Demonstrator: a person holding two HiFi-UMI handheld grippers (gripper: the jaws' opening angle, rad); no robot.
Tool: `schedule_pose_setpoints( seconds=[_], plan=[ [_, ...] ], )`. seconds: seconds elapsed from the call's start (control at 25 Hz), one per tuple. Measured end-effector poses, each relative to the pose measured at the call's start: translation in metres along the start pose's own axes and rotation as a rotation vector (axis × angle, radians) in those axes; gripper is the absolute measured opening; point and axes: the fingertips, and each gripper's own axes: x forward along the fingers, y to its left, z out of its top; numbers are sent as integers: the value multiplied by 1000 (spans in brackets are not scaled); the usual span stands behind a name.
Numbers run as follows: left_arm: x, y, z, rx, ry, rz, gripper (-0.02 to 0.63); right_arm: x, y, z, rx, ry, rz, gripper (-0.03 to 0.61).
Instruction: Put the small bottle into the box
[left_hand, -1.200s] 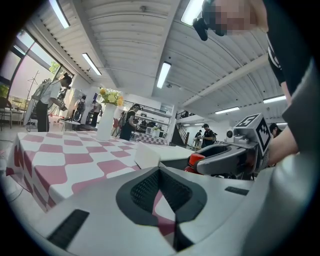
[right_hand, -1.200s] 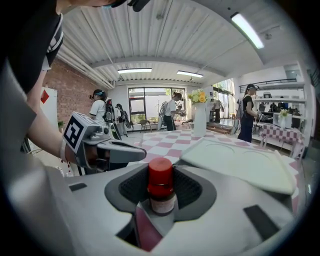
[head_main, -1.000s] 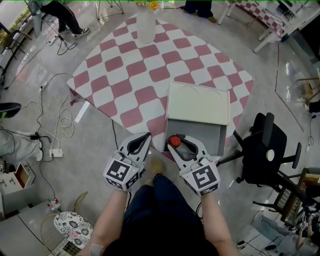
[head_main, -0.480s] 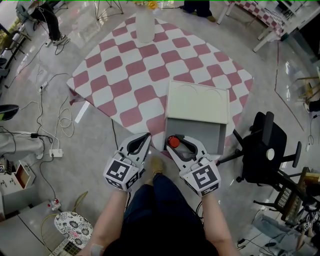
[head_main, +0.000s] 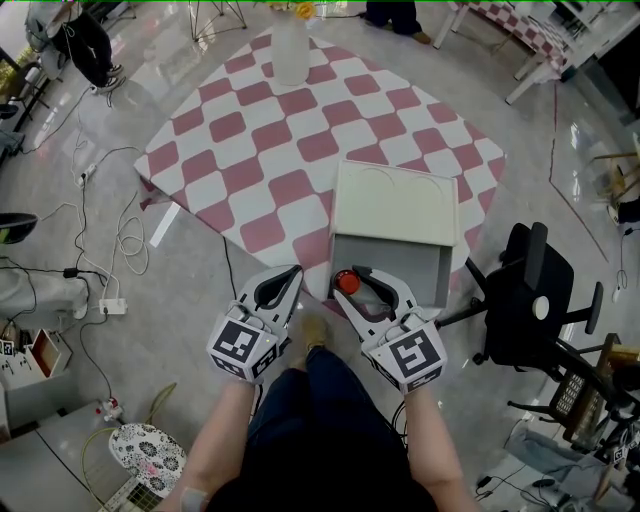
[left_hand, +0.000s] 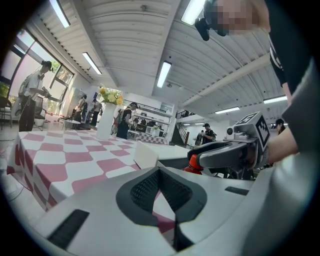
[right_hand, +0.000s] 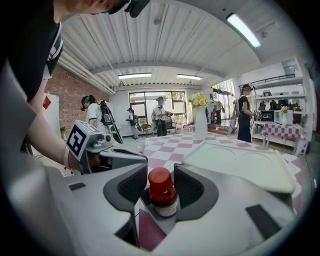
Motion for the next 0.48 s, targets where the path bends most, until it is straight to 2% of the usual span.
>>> schedule_pose_setpoints(
  seconds=[0.36,0.48],
  plan=[
    [-3,-7,3,10,-1,-10,9,-14,-3,9,-12,-51,-28,170],
    [-5,-10,4,17,0,-14,9,-21,-6,12,-6,-66,-63,96]
  ],
)
